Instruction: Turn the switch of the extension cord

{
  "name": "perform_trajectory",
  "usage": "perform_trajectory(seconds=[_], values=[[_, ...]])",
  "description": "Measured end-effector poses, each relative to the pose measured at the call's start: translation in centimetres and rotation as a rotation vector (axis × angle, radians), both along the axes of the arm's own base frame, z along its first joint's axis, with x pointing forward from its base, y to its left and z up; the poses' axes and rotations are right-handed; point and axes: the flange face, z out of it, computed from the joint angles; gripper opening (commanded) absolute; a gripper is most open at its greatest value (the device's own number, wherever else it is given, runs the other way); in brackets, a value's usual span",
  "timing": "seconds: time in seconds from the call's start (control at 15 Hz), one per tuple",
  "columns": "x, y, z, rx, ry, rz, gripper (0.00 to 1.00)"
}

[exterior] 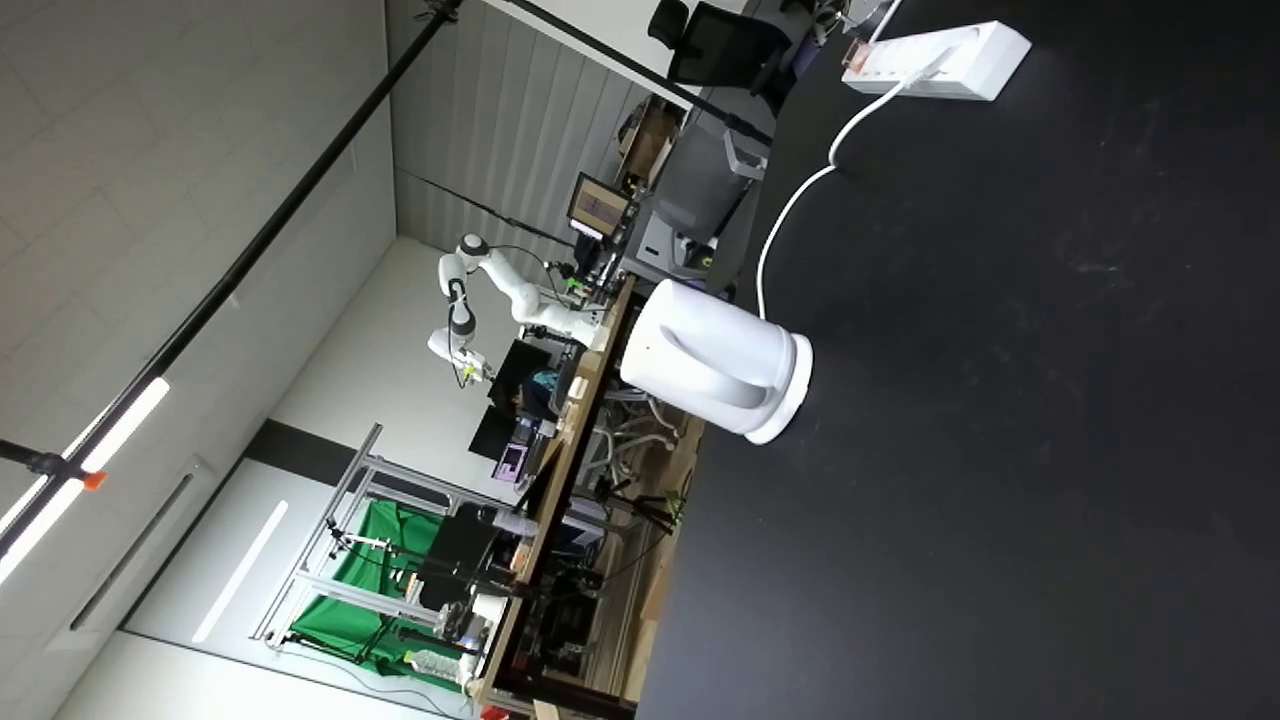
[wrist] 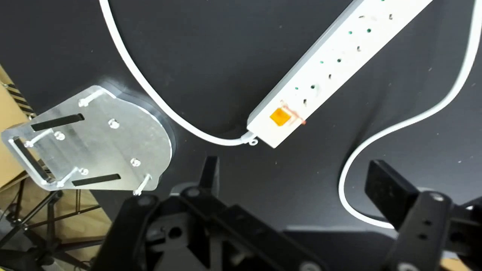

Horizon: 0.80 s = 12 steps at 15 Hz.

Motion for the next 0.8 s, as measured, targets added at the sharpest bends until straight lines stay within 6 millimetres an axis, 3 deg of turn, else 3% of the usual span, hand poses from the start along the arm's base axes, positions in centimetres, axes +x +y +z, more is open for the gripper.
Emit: perform_trajectory(seconds=[0.33, 0.8], values=[[4.3, -4.6, -1.1, 0.023, 0.031, -0.106, 1.0], [5.3, -5.0, -1.2, 0.031, 0.041, -0.113, 1.0]])
